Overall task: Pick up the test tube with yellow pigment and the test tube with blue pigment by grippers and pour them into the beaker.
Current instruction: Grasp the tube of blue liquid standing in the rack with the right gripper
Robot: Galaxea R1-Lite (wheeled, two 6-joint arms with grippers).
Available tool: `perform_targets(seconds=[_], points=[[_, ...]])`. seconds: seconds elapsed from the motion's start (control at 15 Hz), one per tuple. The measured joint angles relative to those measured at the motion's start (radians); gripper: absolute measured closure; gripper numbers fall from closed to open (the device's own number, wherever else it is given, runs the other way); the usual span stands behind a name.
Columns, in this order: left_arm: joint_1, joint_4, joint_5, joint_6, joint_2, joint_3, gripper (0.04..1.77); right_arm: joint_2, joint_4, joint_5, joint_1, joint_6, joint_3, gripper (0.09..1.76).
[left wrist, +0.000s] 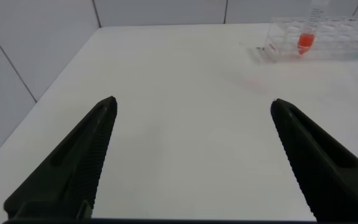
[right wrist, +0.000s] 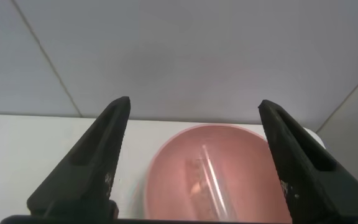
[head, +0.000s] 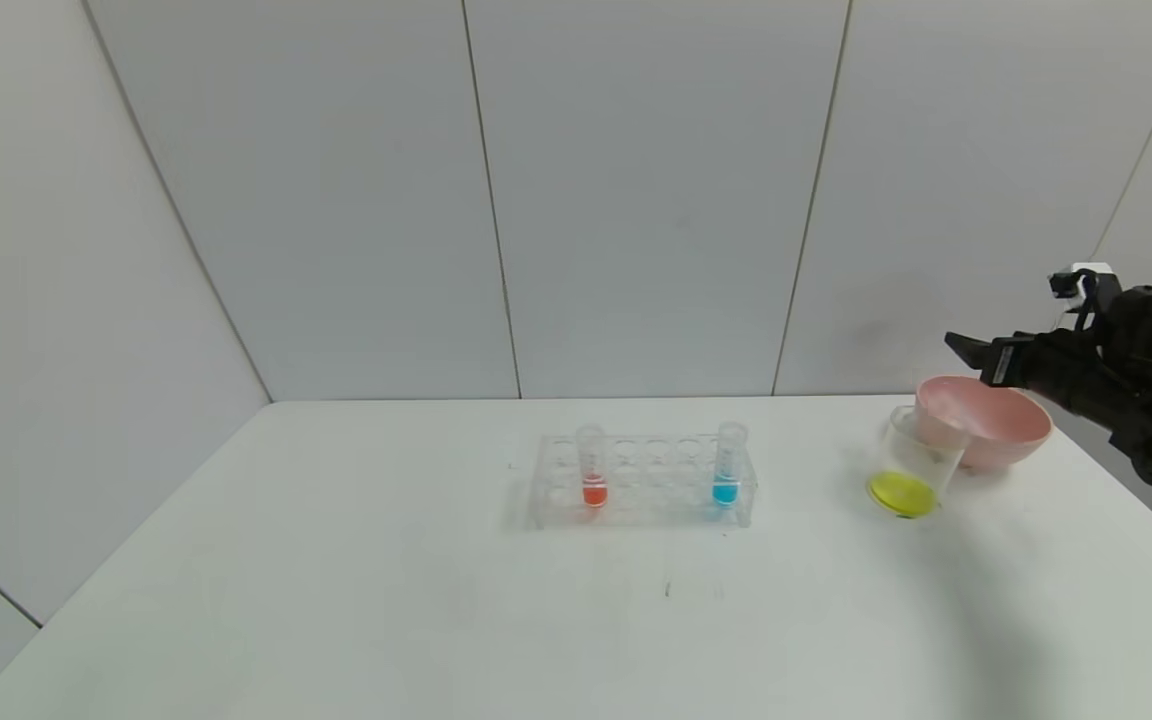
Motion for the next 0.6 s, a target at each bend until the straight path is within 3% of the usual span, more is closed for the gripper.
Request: perform_targets(seconds=[0.2,0.6], points=[[0.0,0.0,0.0,0.0,0.0,0.0,0.05,-0.147,-0.004,-0.051,0.085,0.045,0.166,0.28],[0.0,0.0,0.0,0.0,0.0,0.0,0.05,-0.431,-0.01,-0.415,0.459,0.14,0.534,0.2]])
